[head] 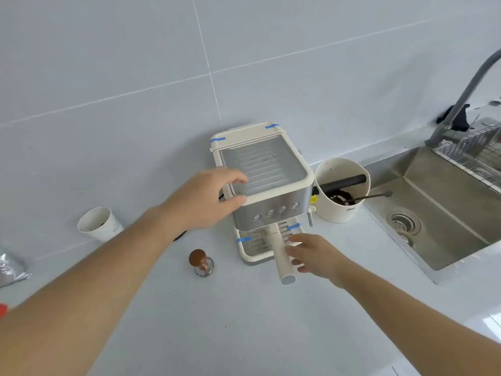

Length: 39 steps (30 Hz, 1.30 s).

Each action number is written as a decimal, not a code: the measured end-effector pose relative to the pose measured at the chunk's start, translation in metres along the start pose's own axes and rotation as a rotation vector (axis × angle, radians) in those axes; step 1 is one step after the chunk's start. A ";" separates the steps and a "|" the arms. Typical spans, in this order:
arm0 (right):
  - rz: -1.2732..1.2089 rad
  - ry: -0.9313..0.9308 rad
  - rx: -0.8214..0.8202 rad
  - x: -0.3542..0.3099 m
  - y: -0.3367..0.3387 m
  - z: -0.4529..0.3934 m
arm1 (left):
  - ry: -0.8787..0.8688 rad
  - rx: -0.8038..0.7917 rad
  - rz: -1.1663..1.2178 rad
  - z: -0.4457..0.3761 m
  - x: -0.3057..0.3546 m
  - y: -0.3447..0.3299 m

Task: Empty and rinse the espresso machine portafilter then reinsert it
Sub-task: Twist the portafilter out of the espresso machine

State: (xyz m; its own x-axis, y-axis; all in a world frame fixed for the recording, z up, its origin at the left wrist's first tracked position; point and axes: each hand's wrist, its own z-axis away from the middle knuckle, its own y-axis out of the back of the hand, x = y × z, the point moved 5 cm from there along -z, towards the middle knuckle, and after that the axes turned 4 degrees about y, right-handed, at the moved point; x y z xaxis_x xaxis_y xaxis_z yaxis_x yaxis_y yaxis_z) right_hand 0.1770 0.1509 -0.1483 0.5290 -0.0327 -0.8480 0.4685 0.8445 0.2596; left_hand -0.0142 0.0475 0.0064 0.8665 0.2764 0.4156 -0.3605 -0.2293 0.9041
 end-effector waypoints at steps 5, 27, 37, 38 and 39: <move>-0.180 -0.039 0.034 0.012 -0.020 -0.009 | -0.025 -0.023 0.003 -0.028 0.015 -0.015; -0.608 -0.144 0.033 0.021 -0.051 -0.028 | -0.043 0.015 0.039 -0.074 0.001 -0.053; -0.706 -0.297 -0.030 0.025 -0.057 -0.032 | -0.043 0.056 0.054 -0.076 -0.001 -0.054; -0.706 -0.298 -0.020 0.026 -0.057 -0.033 | -0.042 0.059 0.050 -0.076 0.000 -0.054; -0.700 -0.296 -0.006 0.026 -0.058 -0.033 | -0.041 0.062 0.045 -0.076 0.001 -0.055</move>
State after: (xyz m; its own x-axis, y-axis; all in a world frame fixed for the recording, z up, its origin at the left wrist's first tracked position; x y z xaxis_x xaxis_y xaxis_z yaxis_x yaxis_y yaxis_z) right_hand 0.1403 0.1190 -0.2005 0.2779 -0.7033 -0.6543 0.7613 0.5767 -0.2965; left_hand -0.0199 0.1307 -0.0352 0.8638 0.2265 0.4501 -0.3785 -0.2980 0.8763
